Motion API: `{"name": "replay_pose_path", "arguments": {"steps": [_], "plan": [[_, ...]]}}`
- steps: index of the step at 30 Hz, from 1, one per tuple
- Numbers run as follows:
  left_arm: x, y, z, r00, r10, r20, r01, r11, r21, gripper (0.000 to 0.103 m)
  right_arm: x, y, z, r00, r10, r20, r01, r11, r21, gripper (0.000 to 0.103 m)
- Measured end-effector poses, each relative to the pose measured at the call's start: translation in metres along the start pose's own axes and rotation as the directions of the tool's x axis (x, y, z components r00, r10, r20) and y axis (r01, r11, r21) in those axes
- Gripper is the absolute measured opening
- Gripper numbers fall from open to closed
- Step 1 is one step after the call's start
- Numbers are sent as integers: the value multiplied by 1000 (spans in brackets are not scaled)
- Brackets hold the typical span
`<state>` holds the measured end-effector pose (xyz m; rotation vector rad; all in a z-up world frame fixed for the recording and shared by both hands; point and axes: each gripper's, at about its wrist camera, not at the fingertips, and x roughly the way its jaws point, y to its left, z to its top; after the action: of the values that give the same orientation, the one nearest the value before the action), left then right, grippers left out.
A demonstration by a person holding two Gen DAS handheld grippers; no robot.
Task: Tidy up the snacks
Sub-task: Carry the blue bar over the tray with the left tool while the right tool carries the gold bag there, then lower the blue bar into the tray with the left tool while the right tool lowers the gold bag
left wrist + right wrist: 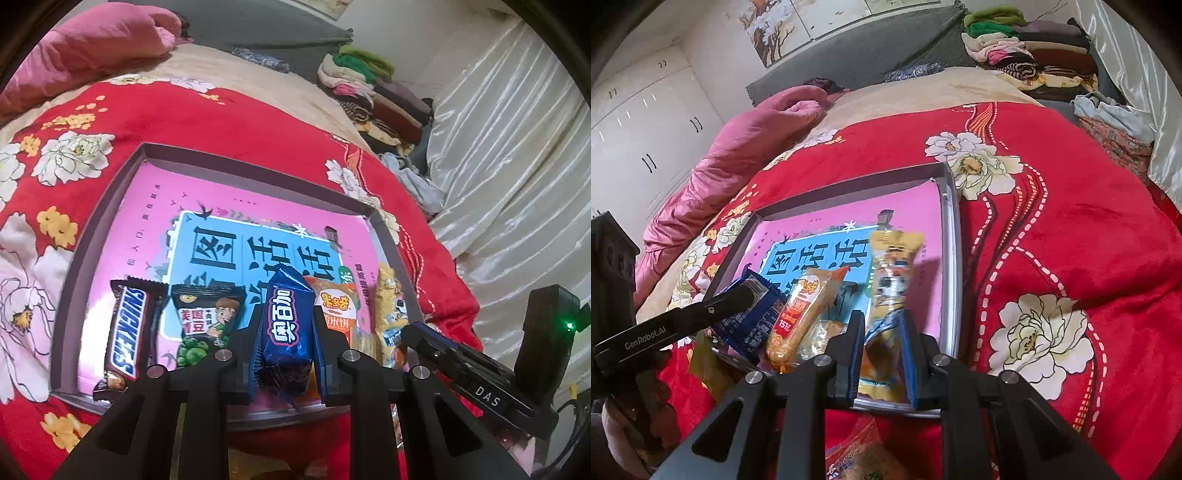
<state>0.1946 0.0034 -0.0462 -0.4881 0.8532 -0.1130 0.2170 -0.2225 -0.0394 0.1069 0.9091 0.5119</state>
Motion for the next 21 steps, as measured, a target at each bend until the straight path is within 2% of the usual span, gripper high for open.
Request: {"name": "replay_pose_path", "arguments": {"steps": [11,16,21], "plan": [[3,-4,-2,1000,-6,-22,6,1000,9,25,-3,2,1,1000,2,8,-2,1000,-1,23],[3,-5,-2,1000,-5,-26,5,1000,10,32,-3,2,1,1000,2,12,-2,1000,-2,24],[1,-5,-2,1000,-3,-23,3,1000,8,35,-3,2,1,1000,4,12,-4,1000,2,25]]}}
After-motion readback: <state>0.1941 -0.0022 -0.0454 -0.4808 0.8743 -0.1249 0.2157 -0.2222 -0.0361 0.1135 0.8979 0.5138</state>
